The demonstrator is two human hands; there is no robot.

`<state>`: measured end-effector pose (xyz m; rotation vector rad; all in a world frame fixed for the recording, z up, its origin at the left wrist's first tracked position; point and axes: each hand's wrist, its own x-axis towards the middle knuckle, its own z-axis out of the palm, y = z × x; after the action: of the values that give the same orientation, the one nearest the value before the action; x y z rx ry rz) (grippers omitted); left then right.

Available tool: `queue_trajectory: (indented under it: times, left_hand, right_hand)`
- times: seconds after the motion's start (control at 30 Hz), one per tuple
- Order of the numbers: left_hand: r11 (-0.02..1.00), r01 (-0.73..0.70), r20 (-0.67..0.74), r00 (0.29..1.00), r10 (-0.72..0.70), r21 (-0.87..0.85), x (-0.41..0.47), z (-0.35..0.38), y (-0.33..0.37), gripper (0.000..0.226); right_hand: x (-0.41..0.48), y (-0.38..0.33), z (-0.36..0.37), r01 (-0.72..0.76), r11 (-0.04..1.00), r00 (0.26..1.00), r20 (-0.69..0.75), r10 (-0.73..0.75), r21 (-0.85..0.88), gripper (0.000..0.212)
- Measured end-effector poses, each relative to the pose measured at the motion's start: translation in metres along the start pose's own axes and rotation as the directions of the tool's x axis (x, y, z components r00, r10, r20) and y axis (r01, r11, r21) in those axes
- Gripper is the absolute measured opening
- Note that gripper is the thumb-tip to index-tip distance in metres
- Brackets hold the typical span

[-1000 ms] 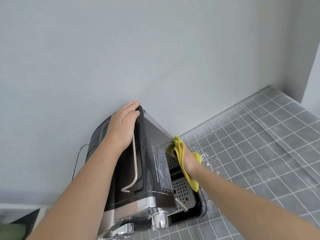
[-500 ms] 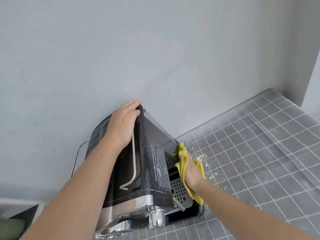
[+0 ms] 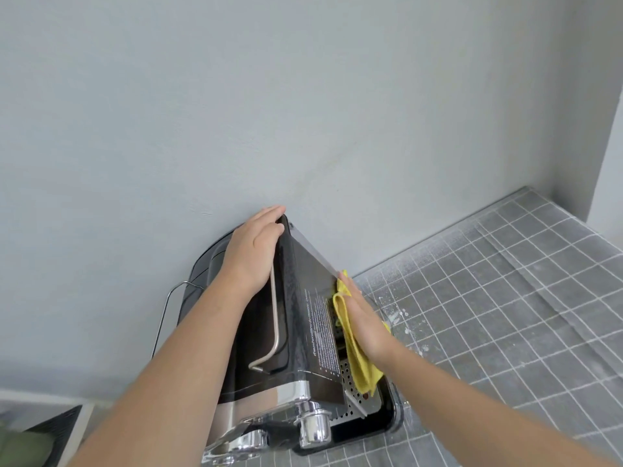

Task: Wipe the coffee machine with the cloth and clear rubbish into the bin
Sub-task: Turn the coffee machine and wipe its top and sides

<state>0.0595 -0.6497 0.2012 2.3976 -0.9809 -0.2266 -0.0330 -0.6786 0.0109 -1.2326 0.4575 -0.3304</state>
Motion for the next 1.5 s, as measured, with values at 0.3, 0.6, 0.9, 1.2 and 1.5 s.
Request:
queue_trajectory:
  times: [0.3, 0.6, 0.9, 1.2, 1.5]
  left_hand:
    - [1.000, -0.010, 0.005, 1.000, 0.010, 0.022, 0.002, 0.000, -0.003, 0.042]
    - [0.999, -0.004, 0.008, 1.000, 0.004, 0.042, 0.001, 0.000, -0.002, 0.044]
    - [0.995, -0.026, 0.038, 0.999, 0.023, 0.092, 0.004, 0.000, -0.006, 0.046]
    - [0.998, -0.020, 0.021, 1.000, 0.019, 0.060, 0.003, 0.001, -0.005, 0.045]
    - [0.996, -0.041, 0.012, 0.999, 0.041, 0.079, 0.004, 0.000, -0.007, 0.046]
  right_hand:
    - [-0.007, -0.071, 0.030, 0.285, 0.957, 0.958, -0.015, -0.285, 0.051, 0.052]
    - [0.029, -0.067, 0.016, 0.073, 0.997, 0.997, 0.009, -0.073, 0.004, 0.049]
    - [-0.091, -0.073, 0.038, 0.354, 0.935, 0.934, 0.047, -0.353, -0.018, 0.053]
    - [0.020, -0.097, 0.028, 0.193, 0.981, 0.981, -0.024, -0.192, 0.021, 0.048]
    - [-0.078, -0.058, 0.039, 0.356, 0.935, 0.935, -0.014, -0.356, 0.004, 0.054]
